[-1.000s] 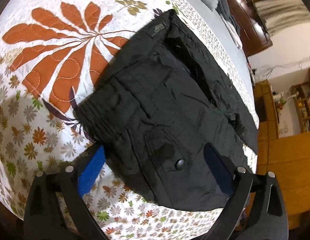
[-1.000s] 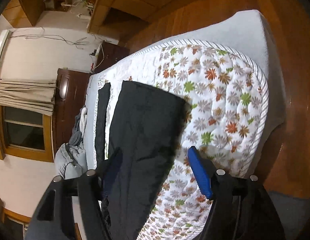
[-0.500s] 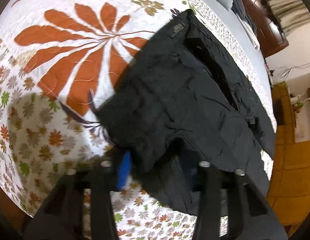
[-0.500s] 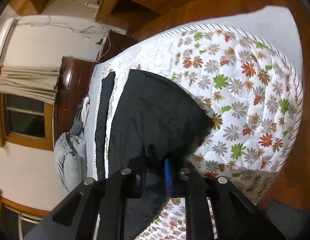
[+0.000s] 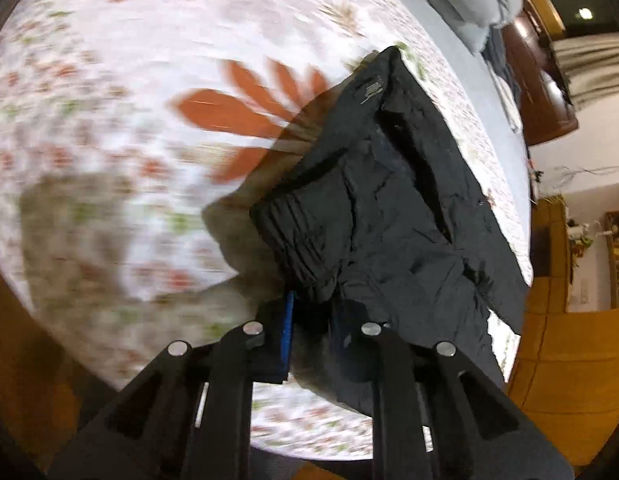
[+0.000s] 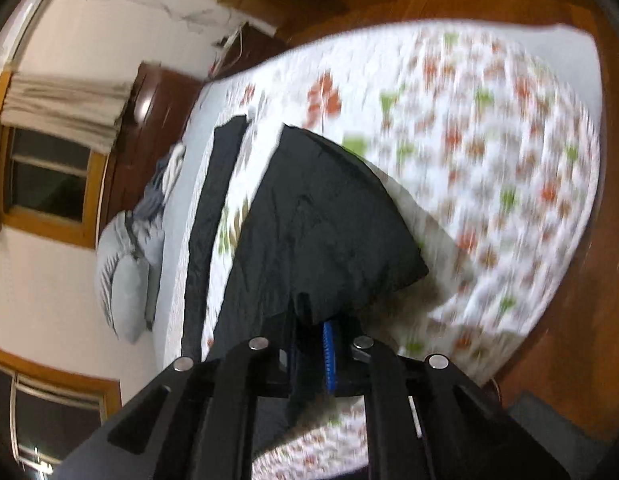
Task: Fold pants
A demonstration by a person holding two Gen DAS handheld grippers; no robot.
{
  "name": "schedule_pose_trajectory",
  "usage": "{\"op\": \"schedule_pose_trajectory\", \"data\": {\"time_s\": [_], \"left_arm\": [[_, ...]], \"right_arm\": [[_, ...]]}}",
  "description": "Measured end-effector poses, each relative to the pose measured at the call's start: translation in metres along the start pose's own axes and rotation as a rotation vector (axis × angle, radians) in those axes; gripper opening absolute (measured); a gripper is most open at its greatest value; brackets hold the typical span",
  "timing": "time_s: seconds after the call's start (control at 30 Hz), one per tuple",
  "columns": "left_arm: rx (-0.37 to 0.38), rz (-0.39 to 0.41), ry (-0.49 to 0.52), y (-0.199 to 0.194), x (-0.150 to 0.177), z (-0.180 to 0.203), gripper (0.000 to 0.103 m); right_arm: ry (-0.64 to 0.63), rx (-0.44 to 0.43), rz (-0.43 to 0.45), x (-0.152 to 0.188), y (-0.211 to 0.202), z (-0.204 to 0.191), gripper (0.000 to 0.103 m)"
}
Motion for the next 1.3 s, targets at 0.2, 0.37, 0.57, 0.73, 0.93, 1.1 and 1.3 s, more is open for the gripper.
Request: {"op": "schedule_pose_trajectory", "data": {"time_s": [0.2,0.37,0.57,0.73,0.93,1.1,1.3], "left_arm": [[-0.034,0.022,-0.067,-0.018,0.009,-0.056,0.014],[-0.072,0.017,-0.042,-0.005,0.009,-0.056,0.023],[-0.089,0.053,0.009,-0.031,0.019,-0.055,0.07],[-0.119,0.146,0.098,-0.083,-0.007,-0.046,0.084],[-0.055,0.196,0.191,-0.086,-0.087,-0.004,0.091],[0.014,0.094,0.216,-0.029,-0.167,0.03,0.093],[0.001,-0.036,0.234,0.05,-0.241,0.04,0.093]], "right_arm": [[-0.037,0.021,-0.059,0.04,0.017,0.012,0.01],[-0.046,0.085,-0.074,0.038,0.027,0.019,0.022],[-0.092,0.129,0.002,0.026,-0.025,0.013,0.049],[-0.287,0.177,0.03,0.034,-0.055,-0.025,0.052],[-0.405,0.226,-0.085,0.056,0.012,-0.075,0.056],[-0.396,0.246,-0.166,0.05,0.076,-0.117,0.067],[-0.398,0.219,-0.286,0.015,0.162,-0.186,0.08]]}}
Point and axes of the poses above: each gripper's, at about its wrist camera, not at the fingertips, and y roughly the way its jaws point, z to its right, x to its underside, the point moved 3 cm from there along y, roughly the way its jaws point, and after that the axes turned 9 degrees about y, right-handed, at the moved point
